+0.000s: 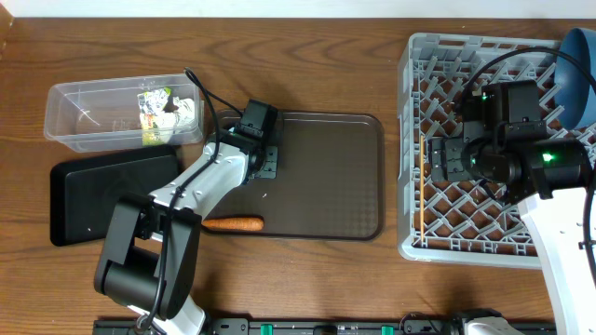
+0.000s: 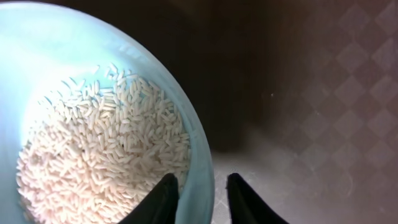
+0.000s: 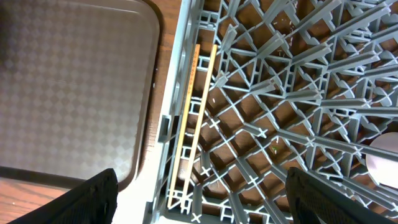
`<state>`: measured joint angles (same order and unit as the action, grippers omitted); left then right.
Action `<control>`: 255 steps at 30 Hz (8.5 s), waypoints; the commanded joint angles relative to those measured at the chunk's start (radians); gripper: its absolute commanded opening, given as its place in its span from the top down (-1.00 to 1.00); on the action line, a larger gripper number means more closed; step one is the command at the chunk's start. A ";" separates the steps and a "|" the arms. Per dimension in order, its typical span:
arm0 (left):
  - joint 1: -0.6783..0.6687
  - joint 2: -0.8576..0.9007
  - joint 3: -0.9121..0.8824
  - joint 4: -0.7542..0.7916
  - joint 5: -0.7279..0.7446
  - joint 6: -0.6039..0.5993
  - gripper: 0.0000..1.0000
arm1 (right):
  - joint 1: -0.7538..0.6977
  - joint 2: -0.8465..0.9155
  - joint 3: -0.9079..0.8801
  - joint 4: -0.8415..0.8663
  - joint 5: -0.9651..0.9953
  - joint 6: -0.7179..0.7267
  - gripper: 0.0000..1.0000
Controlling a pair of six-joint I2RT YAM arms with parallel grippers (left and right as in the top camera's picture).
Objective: Sort waste into correct bins and load items into the dishwasher rack
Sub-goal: 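Reach the left gripper to the rice bowl and grasp its rim, then carry the bowl left and tip the rice onto the black tray, then bring the empty bowl back and set it on the brown tray, then grasp the empty light-blue bowl with the right gripper and lift it, then carry the bowl right and place it upside down in the dish rack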
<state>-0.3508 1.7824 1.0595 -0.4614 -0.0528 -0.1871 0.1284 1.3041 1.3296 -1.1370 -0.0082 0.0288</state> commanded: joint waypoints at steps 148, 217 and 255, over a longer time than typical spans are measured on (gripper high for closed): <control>1.038 -0.134 0.024 -0.317 1.514 0.142 0.88 | -0.005 0.003 0.002 -0.075 0.027 -0.026 -0.61; 0.413 -0.458 0.024 -0.477 0.301 -0.079 -0.40 | 0.351 0.551 0.002 0.328 -0.217 0.180 -0.15; 0.413 -0.458 0.024 -0.476 0.302 -0.080 -0.41 | 0.153 0.274 0.140 0.167 1.358 0.420 0.97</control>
<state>0.0582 1.3273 1.0725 -0.9356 0.2554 -0.2836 0.3237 1.5330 1.4849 -0.9657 1.0126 0.3561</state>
